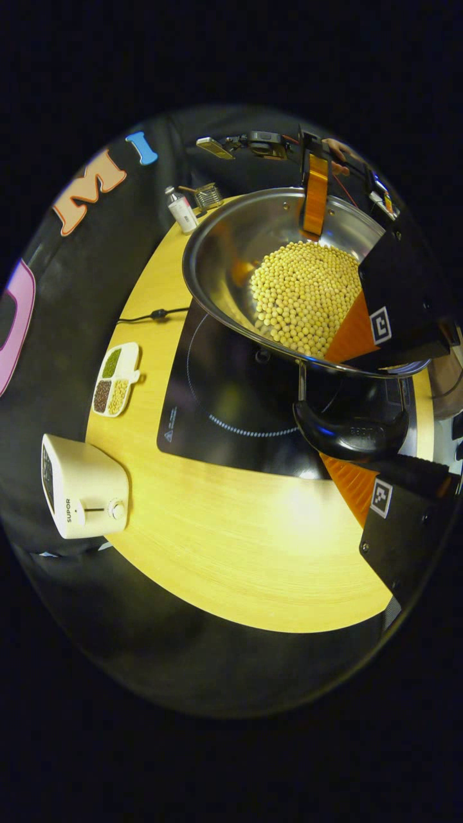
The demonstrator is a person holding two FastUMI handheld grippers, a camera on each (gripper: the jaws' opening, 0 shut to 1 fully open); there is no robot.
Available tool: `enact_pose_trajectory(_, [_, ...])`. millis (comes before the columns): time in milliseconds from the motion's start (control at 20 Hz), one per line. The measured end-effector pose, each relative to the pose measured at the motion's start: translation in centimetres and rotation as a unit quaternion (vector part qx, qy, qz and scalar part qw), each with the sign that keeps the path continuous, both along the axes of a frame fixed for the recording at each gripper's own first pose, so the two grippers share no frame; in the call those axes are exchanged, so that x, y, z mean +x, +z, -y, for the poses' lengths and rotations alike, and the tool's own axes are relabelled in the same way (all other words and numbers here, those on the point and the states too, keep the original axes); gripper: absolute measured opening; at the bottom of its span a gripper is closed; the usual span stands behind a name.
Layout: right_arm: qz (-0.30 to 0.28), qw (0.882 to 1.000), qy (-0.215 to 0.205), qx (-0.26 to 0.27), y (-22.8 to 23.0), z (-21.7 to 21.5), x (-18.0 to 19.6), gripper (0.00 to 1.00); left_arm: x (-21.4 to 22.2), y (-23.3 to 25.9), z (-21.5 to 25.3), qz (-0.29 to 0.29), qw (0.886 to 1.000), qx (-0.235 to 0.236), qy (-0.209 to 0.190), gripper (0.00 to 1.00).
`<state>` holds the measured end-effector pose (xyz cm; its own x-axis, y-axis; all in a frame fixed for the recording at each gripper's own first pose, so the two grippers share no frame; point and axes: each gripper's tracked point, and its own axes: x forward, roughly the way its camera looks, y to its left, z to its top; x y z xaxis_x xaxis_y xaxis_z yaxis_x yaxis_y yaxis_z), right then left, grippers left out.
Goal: First push the handle of the pot to place it horizontally, then grasp the pot with both hands and set it on the induction cooktop.
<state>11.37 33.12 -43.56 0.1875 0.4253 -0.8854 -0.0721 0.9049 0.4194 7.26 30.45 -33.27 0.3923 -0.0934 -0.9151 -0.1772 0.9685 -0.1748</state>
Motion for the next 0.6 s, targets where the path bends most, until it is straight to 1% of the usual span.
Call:
enact_pose_trajectory(200, [-0.004,1.0,-0.008,0.001,-1.8,-2.3,1.4,0.54,1.2,-1.0,-2.1,-0.001,1.0,0.009,-0.003,0.61])
enact_pose_trajectory(400, [-0.003,1.0,-0.021,0.014,-2.5,-3.8,2.7,0.54,2.6,-1.1,-3.8,0.009,0.999,0.032,-0.015,0.61])
enact_pose_trajectory(500, [0.009,1.0,-0.022,0.013,-2.5,-4.3,3.6,0.54,3.2,-1.1,-4.4,0.017,0.999,0.042,-0.02,0.62])
enact_pose_trajectory(550, [0.009,1.0,-0.021,0.012,-2.5,-4.5,3.9,0.47,3.2,-1.0,-4.5,0.018,0.999,0.045,-0.019,0.63])
enact_pose_trajectory(600, [0.008,1.0,-0.021,0.013,-2.6,-4.7,3.9,0.48,3.2,-0.9,-4.7,0.019,0.999,0.048,-0.017,0.63])
